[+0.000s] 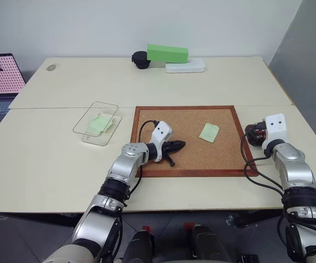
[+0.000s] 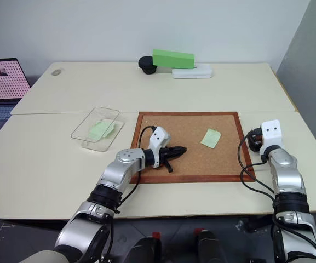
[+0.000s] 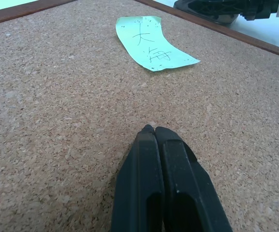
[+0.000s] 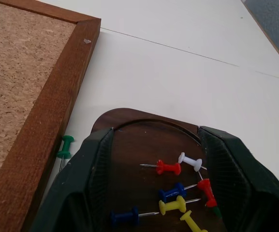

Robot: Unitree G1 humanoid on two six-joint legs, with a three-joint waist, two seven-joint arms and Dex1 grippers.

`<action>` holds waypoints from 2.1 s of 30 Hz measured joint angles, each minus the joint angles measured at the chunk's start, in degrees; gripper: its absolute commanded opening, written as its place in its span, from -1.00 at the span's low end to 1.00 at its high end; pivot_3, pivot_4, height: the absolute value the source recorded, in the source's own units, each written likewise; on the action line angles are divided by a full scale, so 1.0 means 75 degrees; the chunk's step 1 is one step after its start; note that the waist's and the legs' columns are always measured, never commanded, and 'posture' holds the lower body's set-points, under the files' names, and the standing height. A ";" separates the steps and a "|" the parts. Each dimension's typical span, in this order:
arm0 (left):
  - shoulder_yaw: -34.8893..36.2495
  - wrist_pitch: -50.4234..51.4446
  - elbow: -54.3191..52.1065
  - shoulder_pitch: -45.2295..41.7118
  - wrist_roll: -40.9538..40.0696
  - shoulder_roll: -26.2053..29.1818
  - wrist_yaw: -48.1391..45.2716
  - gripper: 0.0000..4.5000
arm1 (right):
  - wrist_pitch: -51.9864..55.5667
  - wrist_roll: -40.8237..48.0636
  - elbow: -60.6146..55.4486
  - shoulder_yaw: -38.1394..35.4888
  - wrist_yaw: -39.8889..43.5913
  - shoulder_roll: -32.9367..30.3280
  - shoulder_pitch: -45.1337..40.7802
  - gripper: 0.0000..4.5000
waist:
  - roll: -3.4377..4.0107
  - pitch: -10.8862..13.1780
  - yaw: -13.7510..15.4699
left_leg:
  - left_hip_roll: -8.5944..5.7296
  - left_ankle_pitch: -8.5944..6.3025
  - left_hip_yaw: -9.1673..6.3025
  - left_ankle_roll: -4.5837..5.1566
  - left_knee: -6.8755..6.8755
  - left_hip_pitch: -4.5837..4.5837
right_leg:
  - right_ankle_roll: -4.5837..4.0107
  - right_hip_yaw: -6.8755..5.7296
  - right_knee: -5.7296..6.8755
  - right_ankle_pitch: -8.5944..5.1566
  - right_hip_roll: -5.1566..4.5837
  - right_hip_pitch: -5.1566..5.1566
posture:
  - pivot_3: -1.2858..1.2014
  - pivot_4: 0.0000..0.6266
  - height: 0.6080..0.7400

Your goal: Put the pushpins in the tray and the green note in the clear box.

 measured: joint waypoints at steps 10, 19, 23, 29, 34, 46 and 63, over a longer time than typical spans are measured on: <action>0.0000 0.0015 -0.0009 0.0001 -0.0001 0.0007 0.0007 -1.00 | 0.0325 0.1323 -0.1731 0.0305 0.1601 0.0567 0.0456 0.30 | 0.0000 0.0000 -0.0002 | 0.0003 0.0000 -0.0004 0.0000 0.0000 0.0001 | 0.0000 -0.0004 0.0001 0.0000 0.0002 0.0000 | 0.03 -0.52 1.00; -0.0015 0.0047 -0.0033 0.0003 0.0002 0.0021 -0.0002 -1.00 | 0.0728 0.1896 -0.1390 0.0694 0.2290 0.0909 0.0073 0.30 | 0.0000 0.0000 -0.0001 | 0.0002 0.0000 -0.0005 0.0000 0.0001 0.0002 | 0.0000 -0.0007 0.0001 0.0000 0.0002 0.0000 | 0.03 -0.52 1.00; -0.0029 0.0132 -0.0129 0.0021 0.0000 0.0040 -0.0004 -1.00 | 0.0242 0.1579 -0.0490 0.0883 0.2376 0.0856 -0.0447 0.30 | 0.0000 0.0000 -0.0003 | 0.0003 0.0000 -0.0005 0.0000 0.0000 0.0001 | 0.0000 -0.0007 0.0000 0.0000 0.0002 0.0000 | 0.03 -0.52 1.00; -0.0043 0.0184 -0.0376 0.0174 0.0000 0.0115 0.0000 -1.00 | -0.0153 0.1435 0.0338 0.0981 0.2703 0.0861 -0.0618 0.30 | 0.0000 0.0000 -0.0022 | 0.0004 0.0000 -0.0004 0.0000 -0.0002 0.0001 | -0.0002 -0.0006 -0.0001 0.0001 0.0002 0.0000 | 0.03 -0.52 1.00; -0.0063 0.0296 -0.0560 0.0259 0.0008 0.0186 0.0000 -1.00 | -0.0317 0.1424 0.0745 0.1123 0.3063 0.0884 -0.0758 0.30 | 0.0000 0.0000 -0.0054 | 0.0004 0.0000 -0.0004 0.0000 -0.0001 0.0004 | -0.0002 -0.0006 0.0002 0.0001 0.0003 0.0000 | 0.03 -0.52 1.00; -0.0071 0.0392 -0.0645 0.0272 0.0006 0.0244 0.0007 -1.00 | -0.0625 0.1498 0.1409 0.0886 0.3144 0.1069 -0.1060 -0.24 | 0.0000 0.0000 -0.0092 | 0.0005 0.0000 -0.0005 -0.0001 0.0000 0.0006 | -0.0003 -0.0006 0.0007 0.0001 0.0003 0.0000 | 0.03 -0.52 1.00; -0.0022 0.0772 -0.0821 0.0276 -0.0143 0.0250 -0.0008 -1.00 | 0.0267 0.2346 0.0469 0.0690 0.3518 0.1265 -0.0784 -0.99 | 0.0000 0.0000 -0.0113 | 0.0003 0.0000 -0.0008 -0.0001 0.0000 0.0003 | -0.0003 -0.0007 0.0008 0.0001 0.0001 0.0000 | 0.03 -0.52 1.00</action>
